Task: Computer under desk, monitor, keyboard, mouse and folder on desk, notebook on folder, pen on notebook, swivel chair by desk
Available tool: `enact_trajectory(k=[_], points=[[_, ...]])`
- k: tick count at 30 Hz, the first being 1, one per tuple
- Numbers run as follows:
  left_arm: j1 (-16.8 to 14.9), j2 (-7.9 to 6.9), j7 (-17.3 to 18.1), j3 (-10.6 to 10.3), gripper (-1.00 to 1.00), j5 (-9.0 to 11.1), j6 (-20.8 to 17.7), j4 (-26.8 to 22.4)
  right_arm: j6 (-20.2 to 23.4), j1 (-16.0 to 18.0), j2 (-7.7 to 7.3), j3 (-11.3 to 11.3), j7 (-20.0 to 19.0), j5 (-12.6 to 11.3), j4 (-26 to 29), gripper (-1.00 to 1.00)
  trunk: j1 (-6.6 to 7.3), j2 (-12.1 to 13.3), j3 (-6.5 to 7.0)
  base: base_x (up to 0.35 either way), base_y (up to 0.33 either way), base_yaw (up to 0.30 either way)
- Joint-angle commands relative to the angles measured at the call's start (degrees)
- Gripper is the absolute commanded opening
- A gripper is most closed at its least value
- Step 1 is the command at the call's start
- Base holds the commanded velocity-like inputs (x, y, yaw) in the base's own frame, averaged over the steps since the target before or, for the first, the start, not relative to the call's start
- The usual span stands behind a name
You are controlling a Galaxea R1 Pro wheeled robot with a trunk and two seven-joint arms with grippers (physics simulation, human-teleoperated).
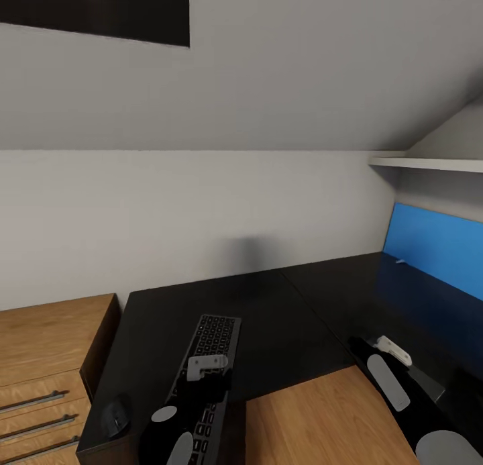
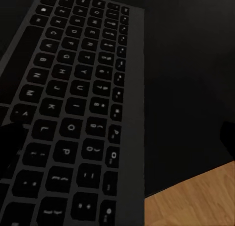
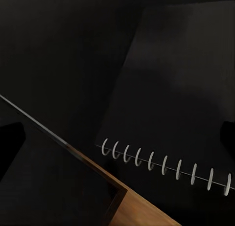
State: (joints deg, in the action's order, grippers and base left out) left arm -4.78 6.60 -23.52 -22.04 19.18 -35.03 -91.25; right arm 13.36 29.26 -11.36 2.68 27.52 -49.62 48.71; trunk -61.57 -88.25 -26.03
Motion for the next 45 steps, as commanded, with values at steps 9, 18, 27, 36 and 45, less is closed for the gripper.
enact_trajectory(k=[9, 18, 27, 36, 45], points=[[-0.1, 0.00, -0.6, -0.1, 1.00, 0.5, -0.1, 0.0, -1.5, 0.0, -0.15, 0.2, 0.7, -0.1, -3.4, 1.00, 0.00, 0.0, -0.08, 0.000, 0.000, 0.002], [-0.1, 0.00, -0.6, -0.2, 1.00, 0.4, -0.1, 0.0, -5.9, 0.0, -0.18, 0.4, 2.4, 0.2, -1.5, 1.00, 0.00, 0.0, -0.08, 0.000, 0.000, 0.000], [-0.1, 0.00, -0.6, -0.2, 1.00, 0.3, 0.0, 0.4, -6.8, -0.1, -0.19, 0.5, 3.0, 0.2, -0.9, 1.00, 0.00, 0.0, -0.08, 0.000, 0.000, 0.000], [-0.1, 0.00, -0.6, -0.2, 1.00, 0.3, 0.0, 0.5, -6.9, -0.1, -0.17, 0.6, 2.9, 0.1, -0.9, 1.00, 0.22, 0.4, 0.10, 0.000, 0.000, 0.000], [-0.1, 0.00, -0.6, -0.3, 1.00, 0.3, 0.0, 0.5, -6.8, -0.1, -0.17, 0.7, 2.9, 0.1, -0.9, 1.00, 2.19, 4.0, 1.72, 0.000, 0.000, 0.000]])
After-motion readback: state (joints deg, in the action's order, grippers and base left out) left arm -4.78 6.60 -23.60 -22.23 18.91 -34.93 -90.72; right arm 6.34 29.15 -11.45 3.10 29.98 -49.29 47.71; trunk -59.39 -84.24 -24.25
